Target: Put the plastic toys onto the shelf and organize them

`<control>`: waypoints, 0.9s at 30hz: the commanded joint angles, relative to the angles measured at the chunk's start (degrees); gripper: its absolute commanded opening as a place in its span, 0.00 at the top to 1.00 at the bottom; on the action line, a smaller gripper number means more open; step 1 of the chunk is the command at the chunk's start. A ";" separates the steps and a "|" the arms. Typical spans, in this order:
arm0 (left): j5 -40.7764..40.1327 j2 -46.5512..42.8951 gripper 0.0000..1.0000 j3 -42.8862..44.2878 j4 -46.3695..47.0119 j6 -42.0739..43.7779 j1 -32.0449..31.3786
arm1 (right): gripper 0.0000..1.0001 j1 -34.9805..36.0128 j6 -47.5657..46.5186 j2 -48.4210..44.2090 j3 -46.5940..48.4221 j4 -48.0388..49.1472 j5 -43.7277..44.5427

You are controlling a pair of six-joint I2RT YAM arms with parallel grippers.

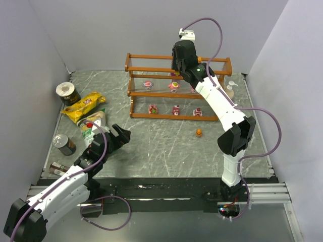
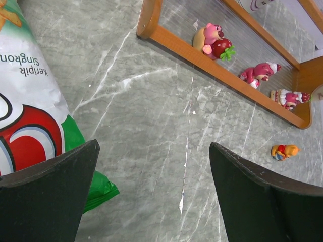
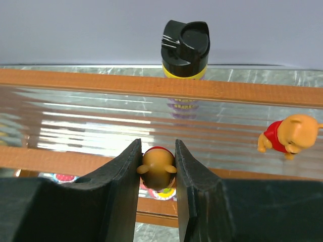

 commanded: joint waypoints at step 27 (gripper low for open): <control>-0.08 0.03 0.04 2.34 0.81 0.72 0.13 | 0.62 -2.75 1.87 10.18 11.45 -4.20 -1.80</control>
